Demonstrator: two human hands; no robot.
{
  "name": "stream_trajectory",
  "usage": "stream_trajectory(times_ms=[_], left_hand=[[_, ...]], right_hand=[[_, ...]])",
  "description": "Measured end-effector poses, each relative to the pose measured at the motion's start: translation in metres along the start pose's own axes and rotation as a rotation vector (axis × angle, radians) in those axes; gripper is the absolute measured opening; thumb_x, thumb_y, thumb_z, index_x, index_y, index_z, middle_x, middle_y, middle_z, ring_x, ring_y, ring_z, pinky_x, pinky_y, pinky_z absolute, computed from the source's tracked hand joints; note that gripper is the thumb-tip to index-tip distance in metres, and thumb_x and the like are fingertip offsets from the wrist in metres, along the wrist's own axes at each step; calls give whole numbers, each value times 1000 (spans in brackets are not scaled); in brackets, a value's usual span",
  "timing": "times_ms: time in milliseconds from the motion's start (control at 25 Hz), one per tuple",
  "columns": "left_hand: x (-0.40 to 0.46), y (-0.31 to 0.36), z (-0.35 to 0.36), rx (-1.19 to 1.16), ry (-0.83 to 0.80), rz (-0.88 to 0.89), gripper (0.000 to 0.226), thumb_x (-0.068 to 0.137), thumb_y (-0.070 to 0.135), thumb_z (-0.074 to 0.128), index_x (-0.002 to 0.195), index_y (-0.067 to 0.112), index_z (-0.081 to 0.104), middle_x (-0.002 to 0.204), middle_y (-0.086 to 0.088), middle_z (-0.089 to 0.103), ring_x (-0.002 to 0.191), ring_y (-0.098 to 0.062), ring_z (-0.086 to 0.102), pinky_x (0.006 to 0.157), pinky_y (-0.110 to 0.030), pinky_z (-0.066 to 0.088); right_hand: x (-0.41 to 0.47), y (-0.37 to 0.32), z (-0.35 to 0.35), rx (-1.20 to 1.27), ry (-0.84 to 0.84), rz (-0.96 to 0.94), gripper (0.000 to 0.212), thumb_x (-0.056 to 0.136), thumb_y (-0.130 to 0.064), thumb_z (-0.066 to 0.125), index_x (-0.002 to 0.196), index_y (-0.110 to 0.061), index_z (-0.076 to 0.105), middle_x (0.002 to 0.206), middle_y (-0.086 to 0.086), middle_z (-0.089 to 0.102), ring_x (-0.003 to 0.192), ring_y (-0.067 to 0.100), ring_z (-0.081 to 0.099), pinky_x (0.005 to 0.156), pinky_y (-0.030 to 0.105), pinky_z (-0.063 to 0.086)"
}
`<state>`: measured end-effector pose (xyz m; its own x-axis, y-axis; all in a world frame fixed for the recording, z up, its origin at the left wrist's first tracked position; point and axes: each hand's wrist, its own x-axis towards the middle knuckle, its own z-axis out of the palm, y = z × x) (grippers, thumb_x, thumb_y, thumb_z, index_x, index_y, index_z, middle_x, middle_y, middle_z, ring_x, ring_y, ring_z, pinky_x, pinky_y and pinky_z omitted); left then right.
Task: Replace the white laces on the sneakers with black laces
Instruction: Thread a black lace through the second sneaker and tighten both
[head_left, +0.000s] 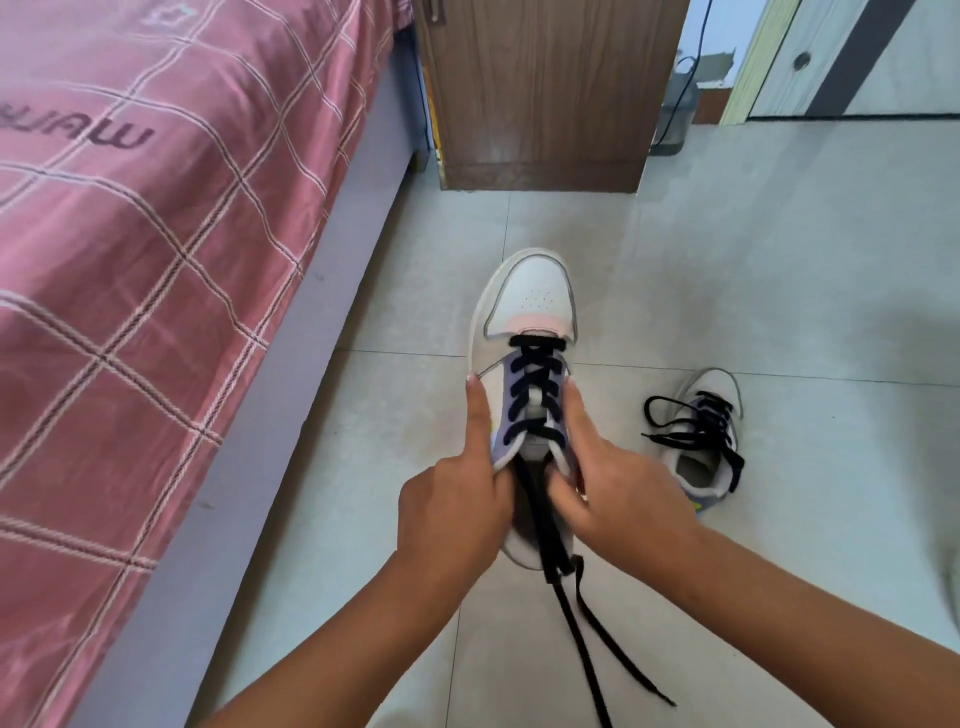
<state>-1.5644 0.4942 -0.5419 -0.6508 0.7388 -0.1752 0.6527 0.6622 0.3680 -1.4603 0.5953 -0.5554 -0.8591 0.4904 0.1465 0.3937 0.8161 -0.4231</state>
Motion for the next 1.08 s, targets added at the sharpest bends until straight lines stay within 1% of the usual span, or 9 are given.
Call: stream_trajectory(times_ms=[80, 120, 240, 360, 480, 600, 800, 960, 1080], left_hand=[[-8, 6, -8, -74, 24, 43, 66, 99, 37, 23, 137, 38, -30, 73, 1, 53, 64, -16, 53, 59, -24, 38], [-11, 8, -12, -121, 41, 60, 64, 98, 37, 22, 131, 43, -32, 69, 2, 51, 62, -15, 53, 57, -23, 38], [-17, 8, -18, -234, 185, 157, 60, 88, 46, 18, 131, 50, -24, 53, 9, 38, 47, -8, 41, 46, -16, 29], [-17, 7, -23, -245, 384, 274, 71, 80, 42, 28, 147, 44, 4, 42, 9, 33, 35, -11, 38, 38, -17, 30], [-12, 4, -23, -157, 550, 455, 65, 78, 23, 48, 141, 25, 32, 42, 6, 33, 34, -12, 31, 35, -18, 32], [-9, -3, -15, -120, 647, 601, 58, 74, 6, 50, 130, 23, 52, 45, 5, 36, 37, -12, 28, 35, -25, 35], [-15, -12, -7, -153, 623, 695, 49, 80, 1, 46, 127, 15, 50, 48, 2, 39, 42, -12, 27, 39, -23, 34], [-21, -15, -9, -182, 678, 741, 39, 85, -1, 45, 121, 9, 53, 54, 3, 31, 54, -10, 21, 45, -19, 29], [-25, -18, -13, -172, 709, 756, 37, 87, 1, 48, 122, 12, 56, 51, 0, 35, 48, -12, 26, 42, -22, 31]], right_hand=[[2, 4, -7, -4, 112, -43, 64, 84, -29, 36, 138, 4, 39, 61, -9, 35, 41, 11, 33, 37, 21, 22], [0, 4, -10, 9, 154, -73, 60, 84, -25, 37, 134, 8, 43, 59, -7, 36, 38, 12, 33, 38, 20, 23], [-4, 3, -20, 54, 237, -155, 57, 85, -20, 38, 135, 8, 38, 63, -5, 45, 44, 8, 36, 44, 15, 26], [-7, 2, -28, 101, 318, -208, 57, 87, -18, 40, 140, -1, 28, 68, -4, 52, 48, 7, 38, 48, 18, 32], [-5, 6, -29, 99, 383, -233, 53, 88, -15, 41, 138, -2, 31, 63, -6, 46, 51, 7, 30, 49, 18, 29], [-7, 9, -24, 67, 371, -286, 46, 92, -14, 38, 137, -6, 35, 59, -8, 40, 47, 6, 32, 45, 18, 34], [-15, 9, -24, 37, 445, -382, 44, 83, -10, 47, 126, -1, 45, 62, -3, 57, 58, 10, 42, 50, 20, 37], [-17, 3, -31, 16, 473, -390, 43, 89, -20, 38, 126, 1, 44, 54, -4, 51, 46, 8, 38, 41, 20, 35], [-18, -3, -37, 38, 395, -390, 53, 85, -22, 49, 132, -1, 38, 52, -8, 47, 48, 7, 37, 44, 16, 31]])
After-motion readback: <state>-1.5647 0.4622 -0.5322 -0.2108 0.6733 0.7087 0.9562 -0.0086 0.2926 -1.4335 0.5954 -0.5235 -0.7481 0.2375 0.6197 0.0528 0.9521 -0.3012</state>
